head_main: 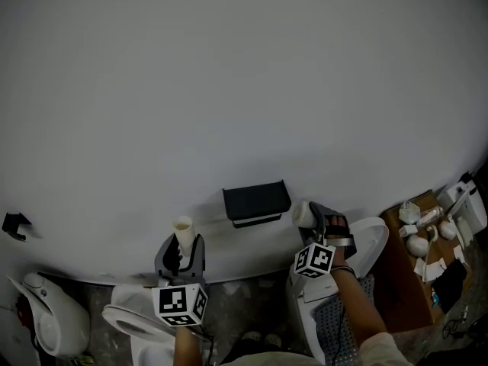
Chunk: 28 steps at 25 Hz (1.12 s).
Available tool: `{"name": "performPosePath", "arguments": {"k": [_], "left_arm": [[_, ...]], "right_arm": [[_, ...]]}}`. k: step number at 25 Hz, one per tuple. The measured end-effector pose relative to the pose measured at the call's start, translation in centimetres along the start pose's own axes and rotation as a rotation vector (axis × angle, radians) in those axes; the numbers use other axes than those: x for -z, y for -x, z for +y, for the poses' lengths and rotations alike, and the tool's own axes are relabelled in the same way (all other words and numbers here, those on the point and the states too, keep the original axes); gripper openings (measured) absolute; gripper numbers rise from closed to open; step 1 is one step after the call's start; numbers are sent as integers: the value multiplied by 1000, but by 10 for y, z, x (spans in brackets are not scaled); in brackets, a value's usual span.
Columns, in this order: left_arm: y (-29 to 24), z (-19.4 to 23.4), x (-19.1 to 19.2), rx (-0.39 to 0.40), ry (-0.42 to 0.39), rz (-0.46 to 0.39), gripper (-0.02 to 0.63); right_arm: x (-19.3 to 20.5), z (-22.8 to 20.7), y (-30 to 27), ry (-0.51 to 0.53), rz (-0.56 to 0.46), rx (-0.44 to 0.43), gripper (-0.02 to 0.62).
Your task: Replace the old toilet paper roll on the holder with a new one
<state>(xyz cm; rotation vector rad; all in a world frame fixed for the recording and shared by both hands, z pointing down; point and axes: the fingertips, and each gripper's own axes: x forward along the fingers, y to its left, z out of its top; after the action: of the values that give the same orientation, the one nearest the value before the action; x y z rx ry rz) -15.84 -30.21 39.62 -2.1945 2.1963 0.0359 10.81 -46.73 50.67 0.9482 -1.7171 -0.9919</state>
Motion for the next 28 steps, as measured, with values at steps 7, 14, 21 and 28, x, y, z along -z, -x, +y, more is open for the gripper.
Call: {"name": "performPosePath", "arguments": {"k": [7, 14, 21, 28], "left_arm": [[5, 9, 6, -18, -1, 21, 202], [9, 15, 7, -28, -10, 26, 202], [16, 21, 5, -43, -21, 28, 202], [26, 31, 7, -69, -28, 39, 202]], "right_arm": [[-17, 12, -8, 194, -19, -17, 316], [-27, 20, -15, 236, -27, -42, 316], [-39, 31, -23, 243, -45, -62, 316], [-62, 42, -29, 259, -85, -29, 316]]}}
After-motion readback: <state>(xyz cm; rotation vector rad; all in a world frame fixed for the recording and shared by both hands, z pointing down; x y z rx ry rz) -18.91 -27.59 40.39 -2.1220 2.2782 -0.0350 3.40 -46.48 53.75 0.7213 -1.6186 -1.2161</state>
